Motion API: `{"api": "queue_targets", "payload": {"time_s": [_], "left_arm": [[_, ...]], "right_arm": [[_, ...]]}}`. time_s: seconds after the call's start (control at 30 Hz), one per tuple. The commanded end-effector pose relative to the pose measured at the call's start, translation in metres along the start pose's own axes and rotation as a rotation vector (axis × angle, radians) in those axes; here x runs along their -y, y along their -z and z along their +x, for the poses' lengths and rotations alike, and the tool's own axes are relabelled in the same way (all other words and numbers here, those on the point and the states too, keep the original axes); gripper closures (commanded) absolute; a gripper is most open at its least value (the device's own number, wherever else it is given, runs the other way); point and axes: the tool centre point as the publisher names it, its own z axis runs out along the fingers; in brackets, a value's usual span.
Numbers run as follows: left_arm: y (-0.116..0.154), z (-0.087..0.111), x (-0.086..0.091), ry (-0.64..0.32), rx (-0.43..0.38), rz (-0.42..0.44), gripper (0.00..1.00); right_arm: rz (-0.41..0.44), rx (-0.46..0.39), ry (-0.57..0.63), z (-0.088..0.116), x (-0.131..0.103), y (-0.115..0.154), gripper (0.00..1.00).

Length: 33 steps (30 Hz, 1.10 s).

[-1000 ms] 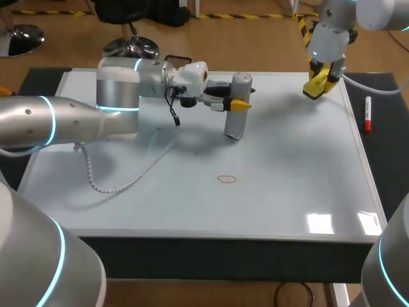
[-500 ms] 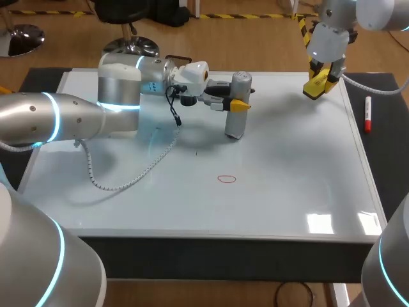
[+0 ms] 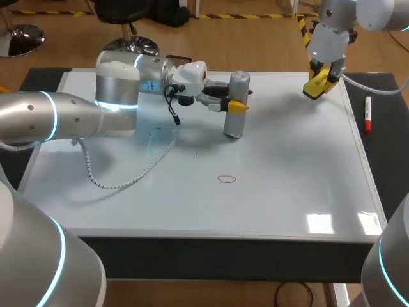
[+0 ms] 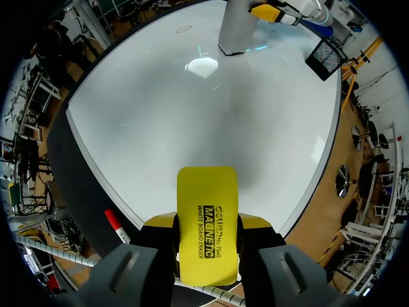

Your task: Pick up the inspection probe, press it on each red-marked spot on the whiteboard one by one, put down the probe, pick up the eraser, and wipe off all the red marks.

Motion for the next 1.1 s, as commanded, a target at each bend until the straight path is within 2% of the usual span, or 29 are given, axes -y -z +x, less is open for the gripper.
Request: {"api": "queue_targets", "payload": {"time_s": [0.03, 0.17, 0.6, 0.83, 1.1], "left_arm": [[0.001, 0.001, -0.004, -0.001, 0.003, -0.001, 1.00], [0.002, 0.001, -0.001, -0.002, 0.007, 0.011, 1.00], [0.016, 0.006, 0.037, -0.019, 0.066, 0.073, 1.00], [0.041, 0.008, 0.055, -0.040, 0.118, 0.094, 1.00], [0.085, 0.006, 0.068, -0.051, 0.214, 0.114, 1.00]], "right_arm": [[0.002, -0.005, 0.002, -0.001, 0.001, 0.001, 1.00], [0.002, -0.005, 0.002, -0.001, 0.001, 0.001, 1.00], [0.002, -0.005, 0.002, -0.001, 0.001, 0.001, 1.00], [0.002, -0.005, 0.002, -0.001, 0.001, 0.001, 1.00], [0.002, -0.005, 0.002, -0.001, 0.001, 0.001, 1.00]]}}
